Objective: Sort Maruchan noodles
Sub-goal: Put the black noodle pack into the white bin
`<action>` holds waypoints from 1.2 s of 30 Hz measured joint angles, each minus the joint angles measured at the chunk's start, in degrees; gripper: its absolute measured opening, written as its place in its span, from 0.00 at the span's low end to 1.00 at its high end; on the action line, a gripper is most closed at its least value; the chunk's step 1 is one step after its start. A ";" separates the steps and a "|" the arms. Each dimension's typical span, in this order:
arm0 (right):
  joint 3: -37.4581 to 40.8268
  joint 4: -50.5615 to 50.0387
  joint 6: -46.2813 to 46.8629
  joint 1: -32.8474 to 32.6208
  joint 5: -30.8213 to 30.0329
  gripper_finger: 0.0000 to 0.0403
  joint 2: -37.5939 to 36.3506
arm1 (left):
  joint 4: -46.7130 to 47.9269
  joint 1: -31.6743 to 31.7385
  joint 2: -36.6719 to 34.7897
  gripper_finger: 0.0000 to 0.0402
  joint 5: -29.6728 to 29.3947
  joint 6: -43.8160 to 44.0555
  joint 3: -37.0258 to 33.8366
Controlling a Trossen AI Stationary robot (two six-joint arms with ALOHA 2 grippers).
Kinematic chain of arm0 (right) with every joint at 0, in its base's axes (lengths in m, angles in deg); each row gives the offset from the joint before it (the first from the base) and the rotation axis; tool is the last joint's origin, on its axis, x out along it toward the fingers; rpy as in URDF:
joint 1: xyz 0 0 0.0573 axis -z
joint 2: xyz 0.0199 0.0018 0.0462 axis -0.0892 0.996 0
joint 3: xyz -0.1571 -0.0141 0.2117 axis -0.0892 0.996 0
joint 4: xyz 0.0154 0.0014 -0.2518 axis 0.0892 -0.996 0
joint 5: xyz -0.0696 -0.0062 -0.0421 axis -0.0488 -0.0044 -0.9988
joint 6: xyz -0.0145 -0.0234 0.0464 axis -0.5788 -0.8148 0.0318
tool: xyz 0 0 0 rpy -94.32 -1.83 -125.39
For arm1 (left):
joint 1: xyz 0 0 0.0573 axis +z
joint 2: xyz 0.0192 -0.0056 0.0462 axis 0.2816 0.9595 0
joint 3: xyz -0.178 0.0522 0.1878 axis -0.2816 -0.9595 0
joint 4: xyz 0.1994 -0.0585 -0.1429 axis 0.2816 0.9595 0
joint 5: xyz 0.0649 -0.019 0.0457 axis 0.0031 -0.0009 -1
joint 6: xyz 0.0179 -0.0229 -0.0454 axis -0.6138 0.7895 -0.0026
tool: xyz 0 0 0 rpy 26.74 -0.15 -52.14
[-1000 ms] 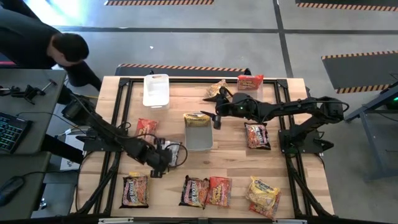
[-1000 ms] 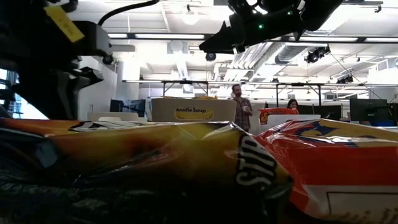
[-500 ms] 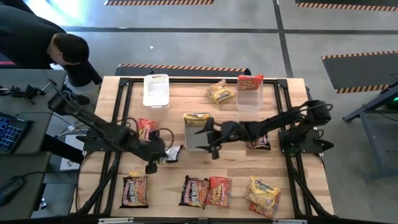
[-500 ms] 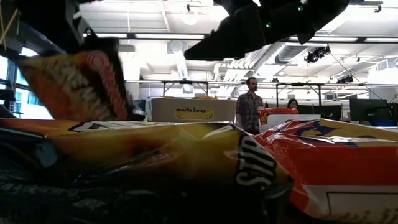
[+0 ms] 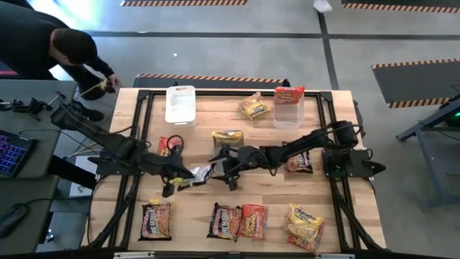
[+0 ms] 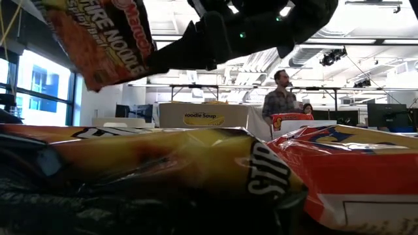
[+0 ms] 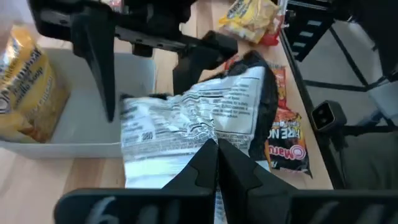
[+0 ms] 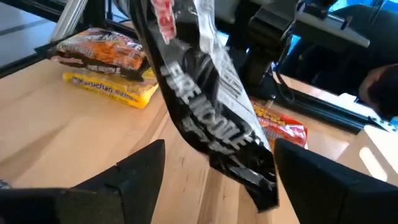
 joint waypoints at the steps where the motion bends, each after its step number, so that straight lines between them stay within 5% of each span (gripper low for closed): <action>1: -0.27 -0.08 0.04 0.13 0.48 0.70 0.01 | -0.78 0.00 -0.31 0.00 -0.49 -0.34 0.02; 14: -0.98 10.21 1.81 1.91 6.23 0.68 0.52 | -5.39 0.24 -3.02 0.00 -2.99 -4.88 0.02; 29: -1.18 10.24 2.68 1.18 9.28 0.23 0.55 | -8.65 0.22 -3.35 0.00 -4.88 -5.57 0.04; 36: -1.18 3.96 4.63 0.85 6.02 0.18 -1.90 | -3.63 0.24 -4.23 0.09 -8.43 -4.35 0.07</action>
